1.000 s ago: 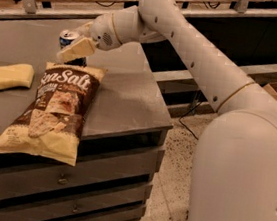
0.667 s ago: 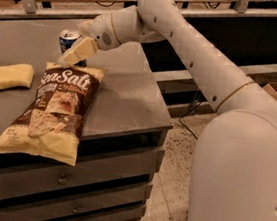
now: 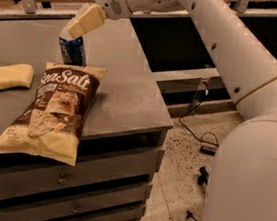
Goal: Move pepsi can near brown chip bag
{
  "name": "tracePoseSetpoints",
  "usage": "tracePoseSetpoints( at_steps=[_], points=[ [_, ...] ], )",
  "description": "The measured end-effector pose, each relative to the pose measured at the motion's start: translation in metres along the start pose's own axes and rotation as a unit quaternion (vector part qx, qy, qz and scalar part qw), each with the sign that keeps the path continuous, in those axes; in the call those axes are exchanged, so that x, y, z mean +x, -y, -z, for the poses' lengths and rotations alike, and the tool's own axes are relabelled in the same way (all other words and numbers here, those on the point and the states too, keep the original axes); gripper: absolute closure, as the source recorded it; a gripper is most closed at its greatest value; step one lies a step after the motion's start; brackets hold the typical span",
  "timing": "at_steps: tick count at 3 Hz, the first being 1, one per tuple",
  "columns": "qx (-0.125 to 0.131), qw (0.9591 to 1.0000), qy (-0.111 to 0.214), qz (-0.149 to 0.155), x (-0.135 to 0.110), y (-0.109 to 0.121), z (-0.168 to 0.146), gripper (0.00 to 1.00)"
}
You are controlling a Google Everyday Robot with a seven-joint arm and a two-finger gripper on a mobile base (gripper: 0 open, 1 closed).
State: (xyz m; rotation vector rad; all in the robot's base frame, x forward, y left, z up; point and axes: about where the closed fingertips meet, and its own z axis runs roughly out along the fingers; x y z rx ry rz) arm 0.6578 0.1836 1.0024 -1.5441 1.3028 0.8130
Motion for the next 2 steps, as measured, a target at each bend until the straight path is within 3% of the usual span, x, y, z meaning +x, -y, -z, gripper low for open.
tracePoseSetpoints(
  at_steps=[1, 2],
  points=[
    [0.040, 0.9987, 0.020, 0.023, -0.027, -0.004, 0.038, 0.00],
    [0.059, 0.9978, 0.021, 0.022, -0.025, -0.004, 0.056, 0.00]
  ],
)
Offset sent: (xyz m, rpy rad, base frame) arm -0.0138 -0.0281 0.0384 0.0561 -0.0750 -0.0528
